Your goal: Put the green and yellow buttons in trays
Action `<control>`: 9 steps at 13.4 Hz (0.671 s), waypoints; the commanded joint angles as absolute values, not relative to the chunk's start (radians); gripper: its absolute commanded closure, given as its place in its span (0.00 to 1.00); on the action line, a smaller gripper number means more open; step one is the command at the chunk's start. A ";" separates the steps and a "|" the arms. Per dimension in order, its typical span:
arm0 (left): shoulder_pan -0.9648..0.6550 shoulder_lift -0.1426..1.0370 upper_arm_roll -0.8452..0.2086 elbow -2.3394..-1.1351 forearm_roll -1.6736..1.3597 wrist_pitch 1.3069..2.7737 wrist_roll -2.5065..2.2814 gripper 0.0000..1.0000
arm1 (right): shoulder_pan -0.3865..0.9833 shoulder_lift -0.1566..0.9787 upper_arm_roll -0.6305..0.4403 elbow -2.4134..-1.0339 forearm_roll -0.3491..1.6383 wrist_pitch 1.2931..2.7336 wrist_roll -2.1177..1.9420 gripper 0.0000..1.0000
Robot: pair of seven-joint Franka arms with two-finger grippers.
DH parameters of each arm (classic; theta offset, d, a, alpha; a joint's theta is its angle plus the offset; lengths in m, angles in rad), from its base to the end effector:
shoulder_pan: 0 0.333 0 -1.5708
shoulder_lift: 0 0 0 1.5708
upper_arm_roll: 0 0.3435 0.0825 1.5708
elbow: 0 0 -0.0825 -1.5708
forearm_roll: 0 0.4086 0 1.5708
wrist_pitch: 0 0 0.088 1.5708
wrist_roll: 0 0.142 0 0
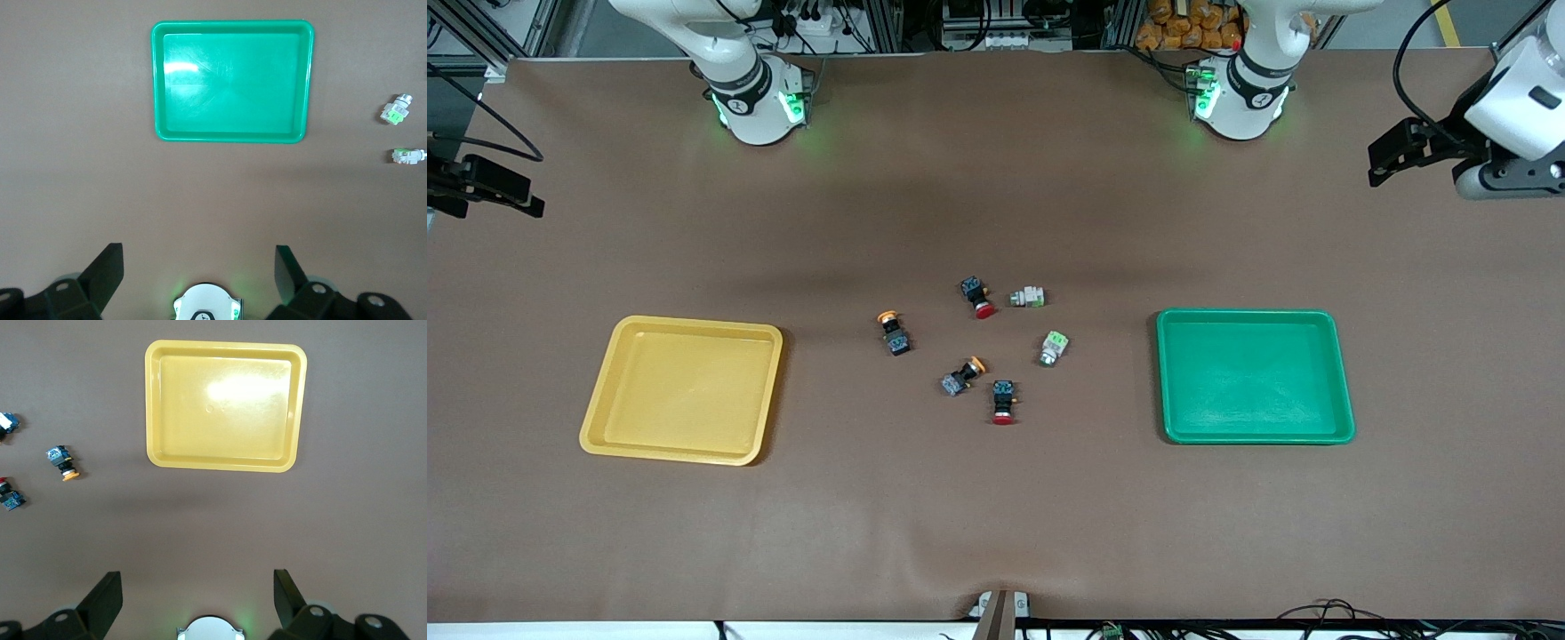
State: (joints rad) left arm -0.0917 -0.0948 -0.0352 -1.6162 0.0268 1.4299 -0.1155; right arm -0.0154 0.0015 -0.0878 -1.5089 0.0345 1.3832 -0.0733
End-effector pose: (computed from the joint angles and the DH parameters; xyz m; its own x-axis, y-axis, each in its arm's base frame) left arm 0.5245 -0.0637 0.6359 0.9962 -0.0067 -0.0873 -0.0103 -0.9991 -0.0404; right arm 0.5528 -0.0518 0.6315 0.9920 -0.0227 -0.1239 -0.0283 -0.9987 -0.0435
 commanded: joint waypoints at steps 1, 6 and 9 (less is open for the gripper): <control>-0.097 -0.081 -0.031 -1.597 0.020 1.417 -0.115 0.00 | -0.018 -0.002 -0.081 -1.505 0.018 1.373 -0.081 0.00; -0.107 -0.071 -0.037 -1.595 0.018 1.417 -0.121 0.00 | -0.014 0.003 -0.081 -1.505 0.018 1.378 -0.080 0.00; -0.117 -0.051 -0.054 -1.595 0.018 1.419 -0.135 0.00 | -0.014 0.003 -0.081 -1.503 0.018 1.379 -0.080 0.00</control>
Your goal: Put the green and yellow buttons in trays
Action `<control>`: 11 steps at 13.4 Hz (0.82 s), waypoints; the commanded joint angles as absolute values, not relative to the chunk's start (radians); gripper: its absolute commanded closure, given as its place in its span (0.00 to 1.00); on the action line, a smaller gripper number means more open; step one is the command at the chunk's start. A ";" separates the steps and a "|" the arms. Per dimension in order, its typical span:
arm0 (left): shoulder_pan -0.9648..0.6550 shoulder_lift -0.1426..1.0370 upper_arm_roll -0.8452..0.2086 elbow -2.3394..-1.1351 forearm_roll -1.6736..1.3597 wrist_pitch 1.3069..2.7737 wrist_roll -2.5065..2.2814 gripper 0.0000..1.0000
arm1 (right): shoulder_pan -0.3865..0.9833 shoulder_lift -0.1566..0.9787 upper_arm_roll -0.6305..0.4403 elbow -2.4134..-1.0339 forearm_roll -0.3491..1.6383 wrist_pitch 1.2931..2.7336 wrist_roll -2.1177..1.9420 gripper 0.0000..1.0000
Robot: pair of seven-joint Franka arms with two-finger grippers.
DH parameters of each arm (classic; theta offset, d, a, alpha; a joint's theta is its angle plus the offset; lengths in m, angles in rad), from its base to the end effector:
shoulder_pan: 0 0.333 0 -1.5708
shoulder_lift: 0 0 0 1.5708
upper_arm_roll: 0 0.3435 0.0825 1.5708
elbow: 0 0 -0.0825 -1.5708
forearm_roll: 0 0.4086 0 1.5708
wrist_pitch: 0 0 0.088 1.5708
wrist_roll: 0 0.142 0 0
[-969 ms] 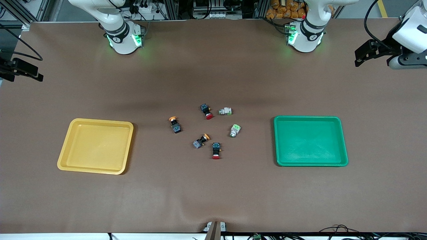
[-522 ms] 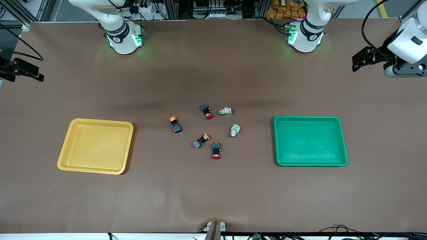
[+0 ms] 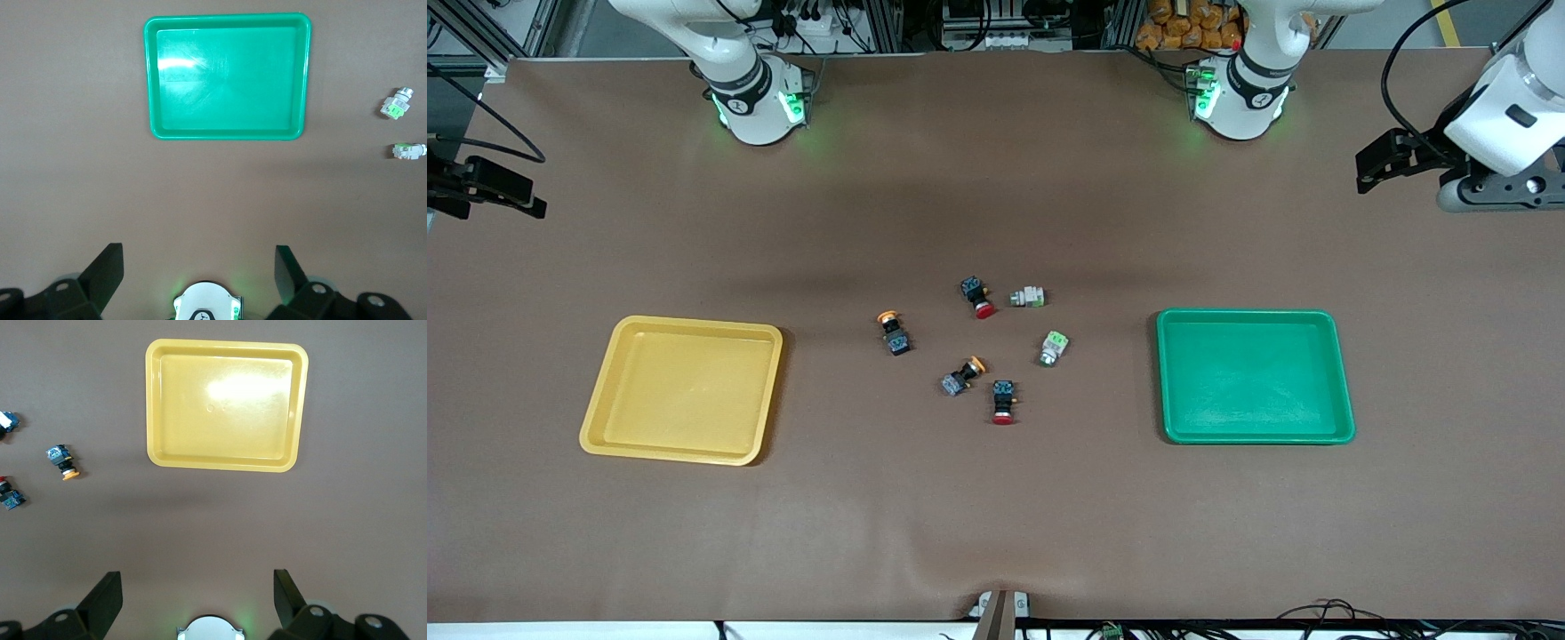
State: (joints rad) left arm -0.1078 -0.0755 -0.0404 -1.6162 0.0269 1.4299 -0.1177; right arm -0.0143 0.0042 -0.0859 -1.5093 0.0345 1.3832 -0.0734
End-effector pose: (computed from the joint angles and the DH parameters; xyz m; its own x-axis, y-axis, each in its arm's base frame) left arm 0.5287 -0.0756 0.6257 0.9940 -0.0255 -0.1063 -0.0302 -0.9986 -0.0427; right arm 0.5537 -0.0502 0.6298 0.9917 -0.0196 -0.1270 -0.0253 -0.9987 -0.0435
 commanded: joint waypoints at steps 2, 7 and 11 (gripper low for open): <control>-0.118 -0.012 -0.058 -1.594 0.011 1.422 -0.190 0.00 | -0.012 0.003 -0.081 -1.502 0.018 1.379 -0.080 0.00; -0.140 0.119 -0.133 -1.589 0.006 1.528 -0.339 0.00 | -0.012 0.003 -0.081 -1.502 0.018 1.381 -0.080 0.00; -0.161 0.248 -0.228 -1.595 0.015 1.673 -0.513 0.00 | -0.012 0.005 -0.081 -1.502 0.018 1.381 -0.080 0.00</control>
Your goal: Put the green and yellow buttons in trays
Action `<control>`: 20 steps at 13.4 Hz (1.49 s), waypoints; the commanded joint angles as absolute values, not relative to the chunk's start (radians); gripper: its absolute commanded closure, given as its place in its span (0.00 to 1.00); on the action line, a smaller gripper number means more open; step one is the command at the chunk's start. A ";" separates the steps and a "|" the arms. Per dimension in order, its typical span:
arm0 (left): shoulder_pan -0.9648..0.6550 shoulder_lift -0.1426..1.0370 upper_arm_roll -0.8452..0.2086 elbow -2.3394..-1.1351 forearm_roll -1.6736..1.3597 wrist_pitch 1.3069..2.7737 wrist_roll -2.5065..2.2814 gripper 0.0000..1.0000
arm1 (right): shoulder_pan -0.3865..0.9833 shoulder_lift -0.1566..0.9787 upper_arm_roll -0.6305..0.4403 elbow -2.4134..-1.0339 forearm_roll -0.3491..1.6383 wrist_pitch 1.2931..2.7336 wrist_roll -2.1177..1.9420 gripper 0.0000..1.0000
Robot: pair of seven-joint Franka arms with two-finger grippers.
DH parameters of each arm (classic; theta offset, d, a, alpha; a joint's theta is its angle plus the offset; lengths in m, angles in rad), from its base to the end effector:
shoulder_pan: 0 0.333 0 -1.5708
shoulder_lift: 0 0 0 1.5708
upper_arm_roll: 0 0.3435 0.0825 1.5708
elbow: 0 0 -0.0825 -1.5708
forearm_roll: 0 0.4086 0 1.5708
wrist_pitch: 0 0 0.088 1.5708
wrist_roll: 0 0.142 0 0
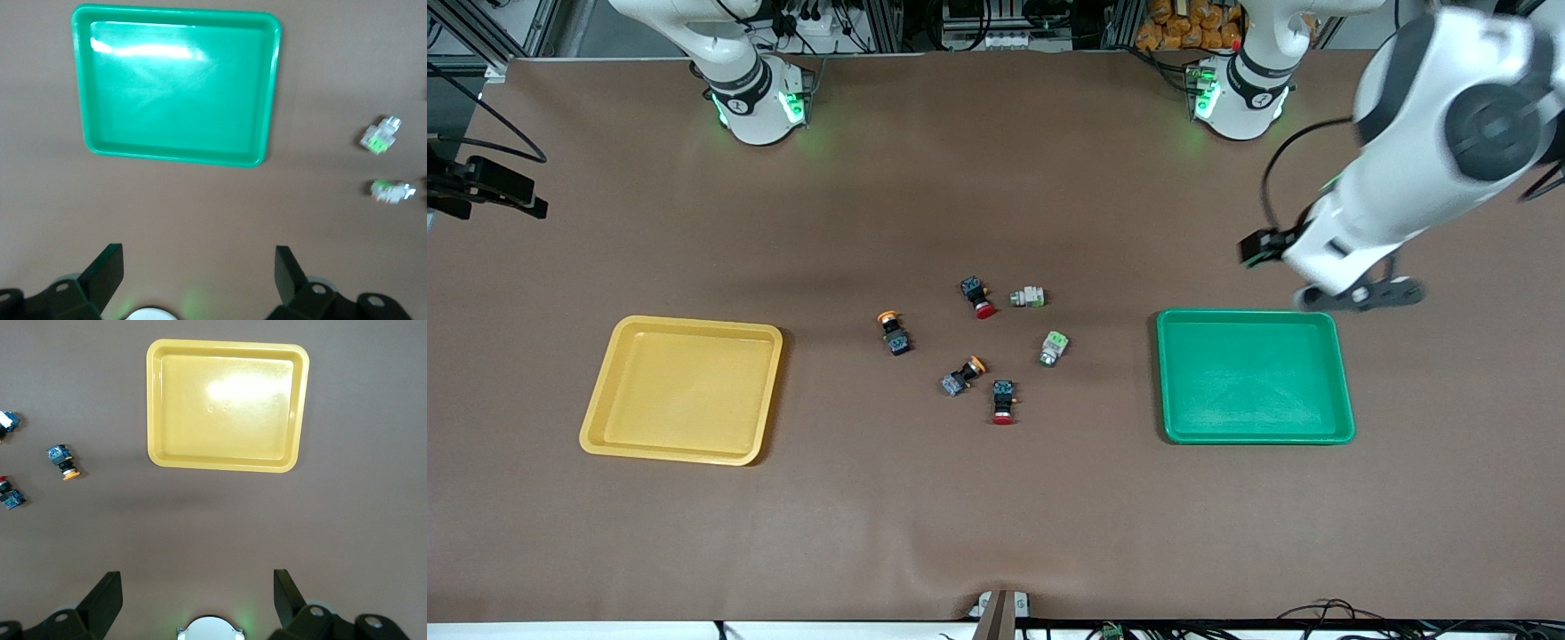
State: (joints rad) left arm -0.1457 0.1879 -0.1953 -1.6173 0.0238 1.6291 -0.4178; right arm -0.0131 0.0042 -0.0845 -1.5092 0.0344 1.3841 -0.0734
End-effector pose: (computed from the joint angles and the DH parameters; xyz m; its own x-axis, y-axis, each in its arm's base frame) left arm 0.5908 -0.1980 0.4872 0.9837 0.0772 -0.1622 0.0687 -0.9960 -0.0577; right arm 0.5540 -0.0487 0.6299 0.9919 -0.0171 -0.1260 -0.0227 -0.9988 -0.0433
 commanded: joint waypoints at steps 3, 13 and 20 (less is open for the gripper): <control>-0.233 0.334 -0.229 -1.597 0.023 1.761 -0.676 0.00 | -0.008 0.008 -0.080 -1.499 0.021 1.387 -0.081 0.00; -0.325 0.517 -0.230 -1.658 0.021 2.051 -1.027 0.00 | 0.050 0.147 -0.083 -1.467 0.051 1.422 -0.061 0.00; -0.399 0.617 -0.229 -1.672 0.037 2.224 -1.406 0.00 | 0.074 0.190 -0.083 -1.436 0.057 1.420 0.089 0.00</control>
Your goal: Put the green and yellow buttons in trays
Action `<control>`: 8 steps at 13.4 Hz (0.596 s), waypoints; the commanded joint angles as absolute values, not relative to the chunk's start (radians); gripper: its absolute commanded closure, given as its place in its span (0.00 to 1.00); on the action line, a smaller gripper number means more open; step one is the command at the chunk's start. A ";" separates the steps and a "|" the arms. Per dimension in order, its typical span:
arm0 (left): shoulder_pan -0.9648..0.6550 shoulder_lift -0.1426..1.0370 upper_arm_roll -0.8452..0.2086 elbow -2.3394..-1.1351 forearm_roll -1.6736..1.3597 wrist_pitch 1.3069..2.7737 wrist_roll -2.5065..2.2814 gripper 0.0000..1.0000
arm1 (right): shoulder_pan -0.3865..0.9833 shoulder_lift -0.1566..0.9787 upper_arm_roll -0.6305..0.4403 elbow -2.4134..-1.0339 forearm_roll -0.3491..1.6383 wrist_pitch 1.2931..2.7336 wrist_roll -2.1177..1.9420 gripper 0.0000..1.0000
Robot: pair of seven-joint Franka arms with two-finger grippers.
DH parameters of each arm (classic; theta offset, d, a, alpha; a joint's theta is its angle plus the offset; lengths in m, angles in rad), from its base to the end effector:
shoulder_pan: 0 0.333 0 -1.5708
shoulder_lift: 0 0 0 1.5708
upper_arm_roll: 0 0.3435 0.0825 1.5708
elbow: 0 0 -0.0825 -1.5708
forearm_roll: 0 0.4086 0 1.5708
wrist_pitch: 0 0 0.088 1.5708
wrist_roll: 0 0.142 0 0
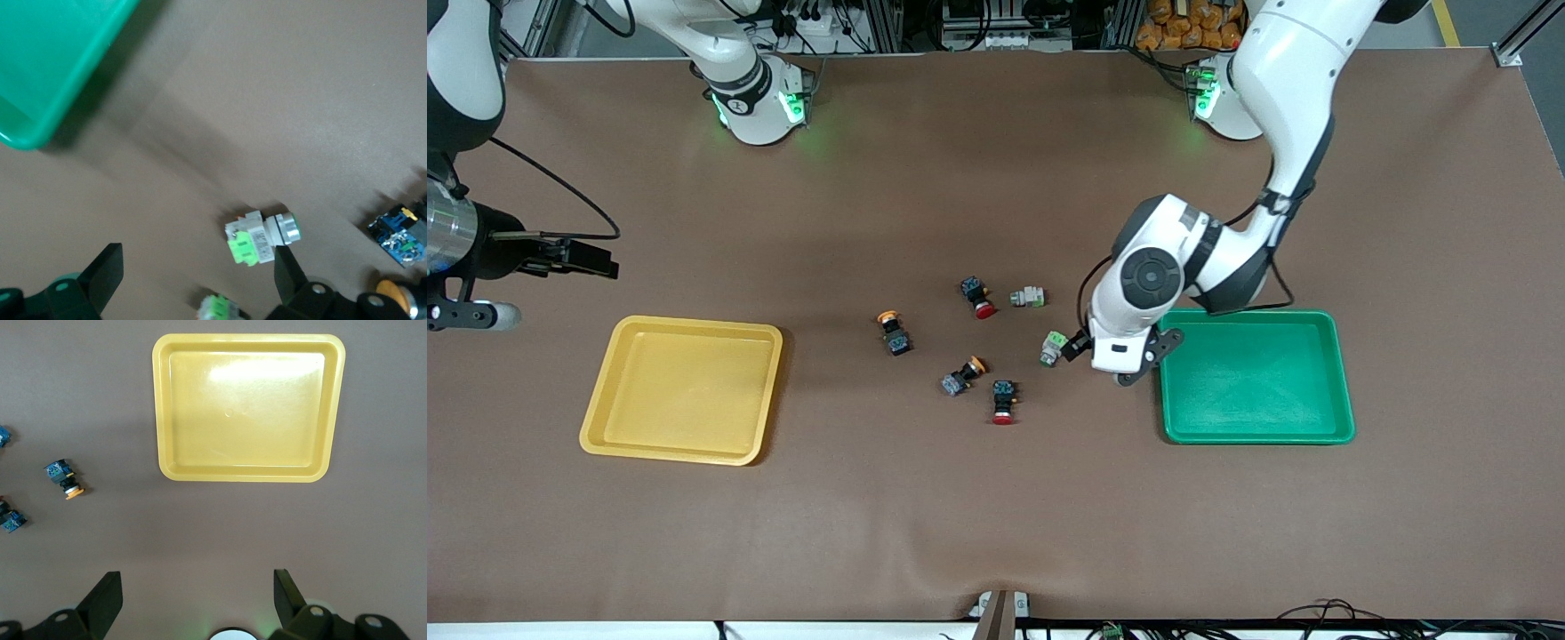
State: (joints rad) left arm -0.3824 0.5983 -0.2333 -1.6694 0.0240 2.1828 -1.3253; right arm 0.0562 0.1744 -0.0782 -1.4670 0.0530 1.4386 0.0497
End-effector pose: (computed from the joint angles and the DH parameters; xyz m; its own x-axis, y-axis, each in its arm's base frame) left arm 0.5847 -0.3939 0.2320 0.7377 0.6634 -0.1254 0.6643 -0.7464 -0.0406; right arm 0.6118 -0.0017 0.5540 0.9771 -0.0657 -0.2025 -0.0731 -0.9969 -0.0293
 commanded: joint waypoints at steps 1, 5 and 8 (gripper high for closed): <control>-0.408 0.630 -0.229 -1.672 0.044 2.247 -1.437 0.00 | 0.074 0.196 -0.083 -1.436 0.063 1.422 0.109 0.00; -0.419 0.666 -0.229 -1.672 0.044 2.312 -1.506 0.00 | 0.136 0.277 -0.081 -1.434 0.063 1.428 0.115 0.00; -0.428 0.684 -0.229 -1.698 0.044 2.396 -1.548 0.00 | 0.199 0.336 -0.083 -1.434 0.061 1.506 0.114 0.00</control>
